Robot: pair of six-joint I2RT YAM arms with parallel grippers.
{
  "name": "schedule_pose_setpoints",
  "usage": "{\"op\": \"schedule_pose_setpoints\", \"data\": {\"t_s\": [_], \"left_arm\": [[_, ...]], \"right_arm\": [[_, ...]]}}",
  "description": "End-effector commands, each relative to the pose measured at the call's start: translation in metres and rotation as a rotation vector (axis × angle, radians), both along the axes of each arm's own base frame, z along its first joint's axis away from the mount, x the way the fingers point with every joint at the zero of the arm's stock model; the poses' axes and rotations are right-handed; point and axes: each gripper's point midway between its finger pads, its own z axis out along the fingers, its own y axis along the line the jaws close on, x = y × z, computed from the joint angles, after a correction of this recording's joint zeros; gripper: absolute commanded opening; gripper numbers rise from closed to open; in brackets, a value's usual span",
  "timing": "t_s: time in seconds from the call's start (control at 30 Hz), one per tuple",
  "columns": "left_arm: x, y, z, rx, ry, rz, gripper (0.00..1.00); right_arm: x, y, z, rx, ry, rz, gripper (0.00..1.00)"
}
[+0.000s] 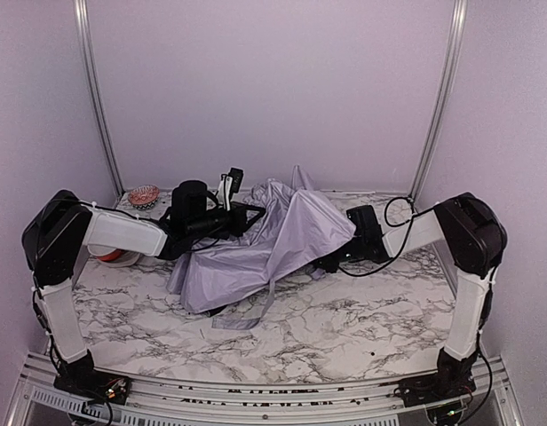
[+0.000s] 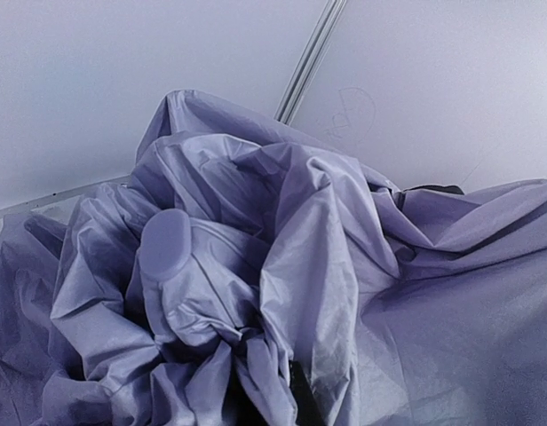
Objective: Put away the umbrella
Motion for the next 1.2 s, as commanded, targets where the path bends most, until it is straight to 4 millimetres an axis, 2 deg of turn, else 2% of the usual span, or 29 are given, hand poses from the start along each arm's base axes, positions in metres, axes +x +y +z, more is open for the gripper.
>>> {"op": "schedule_pose_setpoints", "data": {"t_s": [0.0,0.03,0.13,0.17,0.27,0.3,0.33,0.43,0.57,0.6,0.67,0.73,0.83,0.9,0.93,1.0,1.1,1.17], "left_arm": [[0.01,0.007,-0.002,0.021,-0.018,0.03,0.0],[0.01,0.009,0.0,0.019,-0.021,0.034,0.0],[0.013,0.017,0.016,0.008,-0.05,0.06,0.0],[0.014,0.02,0.023,0.007,-0.069,0.068,0.11],[0.017,0.03,0.047,0.011,-0.142,0.11,0.61],[0.018,0.036,0.058,0.014,-0.173,0.136,0.75],[0.02,0.04,0.064,0.027,-0.196,0.16,0.83],[0.02,0.066,0.105,0.049,-0.301,0.265,0.98],[0.001,0.103,0.147,0.086,-0.427,0.365,0.99],[-0.007,0.107,0.153,0.091,-0.451,0.359,0.99],[-0.026,0.104,0.152,0.1,-0.471,0.282,0.96],[-0.053,0.086,0.134,0.097,-0.459,0.104,0.86],[-0.099,0.052,0.099,0.092,-0.422,-0.157,0.63],[-0.132,0.02,0.078,0.117,-0.427,-0.282,0.45],[-0.143,0.007,0.067,0.143,-0.428,-0.326,0.43],[-0.149,-0.011,0.053,0.172,-0.423,-0.369,0.48],[-0.138,-0.021,0.04,0.188,-0.386,-0.357,0.61],[-0.134,-0.026,0.033,0.202,-0.387,-0.364,0.65]], "right_arm": [[0.012,0.002,0.045,-0.012,-0.176,0.01,0.0],[0.013,0.0,0.059,-0.011,-0.208,0.007,0.0],[0.016,-0.006,0.082,-0.052,-0.252,0.01,0.0],[0.017,-0.009,0.091,-0.08,-0.275,0.015,0.0],[0.017,-0.02,0.109,-0.136,-0.312,0.008,0.0],[0.019,-0.025,0.115,-0.155,-0.326,-0.004,0.0],[0.02,-0.029,0.12,-0.172,-0.342,-0.018,0.0],[0.028,-0.044,0.139,-0.213,-0.386,-0.072,0.0],[0.044,-0.063,0.17,-0.242,-0.446,-0.152,0.0],[0.047,-0.065,0.178,-0.247,-0.459,-0.169,0.0],[0.052,-0.067,0.193,-0.249,-0.483,-0.19,0.0],[0.054,-0.067,0.207,-0.243,-0.49,-0.205,0.0],[0.057,-0.067,0.23,-0.218,-0.516,-0.233,0.0],[0.056,-0.067,0.244,-0.205,-0.534,-0.259,0.0],[0.056,-0.066,0.249,-0.208,-0.548,-0.273,0.0],[0.055,-0.065,0.257,-0.218,-0.574,-0.301,0.0],[0.051,-0.064,0.27,-0.204,-0.603,-0.319,0.0],[0.048,-0.062,0.276,-0.191,-0.615,-0.317,0.0]]}}
